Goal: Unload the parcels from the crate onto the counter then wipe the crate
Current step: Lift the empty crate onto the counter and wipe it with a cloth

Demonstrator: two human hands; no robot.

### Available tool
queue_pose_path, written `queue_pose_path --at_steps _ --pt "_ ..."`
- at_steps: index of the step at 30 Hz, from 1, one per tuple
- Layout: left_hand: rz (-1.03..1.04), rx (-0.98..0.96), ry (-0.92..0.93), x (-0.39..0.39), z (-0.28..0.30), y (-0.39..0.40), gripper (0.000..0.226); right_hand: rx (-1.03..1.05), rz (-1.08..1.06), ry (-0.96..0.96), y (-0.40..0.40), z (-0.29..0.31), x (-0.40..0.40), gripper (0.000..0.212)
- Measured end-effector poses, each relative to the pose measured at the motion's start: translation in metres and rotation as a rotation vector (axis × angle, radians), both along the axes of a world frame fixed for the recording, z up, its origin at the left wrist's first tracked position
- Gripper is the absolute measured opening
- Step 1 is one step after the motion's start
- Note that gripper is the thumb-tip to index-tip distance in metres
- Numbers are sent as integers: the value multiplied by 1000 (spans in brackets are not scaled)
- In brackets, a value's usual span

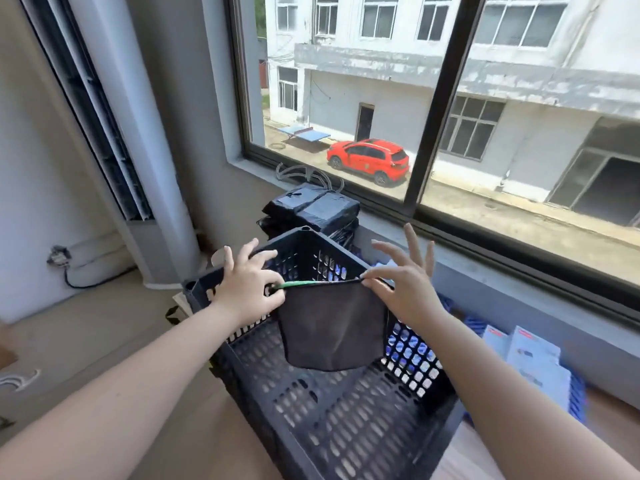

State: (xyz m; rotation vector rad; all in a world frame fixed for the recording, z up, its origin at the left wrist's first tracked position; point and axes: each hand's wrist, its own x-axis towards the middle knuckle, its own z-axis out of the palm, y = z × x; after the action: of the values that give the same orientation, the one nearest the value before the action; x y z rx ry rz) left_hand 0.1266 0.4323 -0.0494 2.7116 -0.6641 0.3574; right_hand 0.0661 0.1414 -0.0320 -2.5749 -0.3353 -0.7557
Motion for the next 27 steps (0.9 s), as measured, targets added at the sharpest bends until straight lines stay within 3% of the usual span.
queue_pose_path --at_steps 3,8,14,16,22,27 --pt "-158 153 162 6 -11 8 38 24 -34 134 4 -26 -19 8" --pt "-428 354 278 28 -14 10 13 128 -197 175 18 -53 -53 8" --pt "-486 452 389 83 -11 -6 9 76 -404 325 35 -49 -26 6" --pt "-480 563 349 94 -27 -26 20 51 -464 389 45 -57 -4 3" --pt "-576 841 162 103 -85 -61 65 -207 -503 636 84 -105 34 53" --pt "-645 894 107 111 -105 -64 76 -277 -418 823 89 -141 39 77"
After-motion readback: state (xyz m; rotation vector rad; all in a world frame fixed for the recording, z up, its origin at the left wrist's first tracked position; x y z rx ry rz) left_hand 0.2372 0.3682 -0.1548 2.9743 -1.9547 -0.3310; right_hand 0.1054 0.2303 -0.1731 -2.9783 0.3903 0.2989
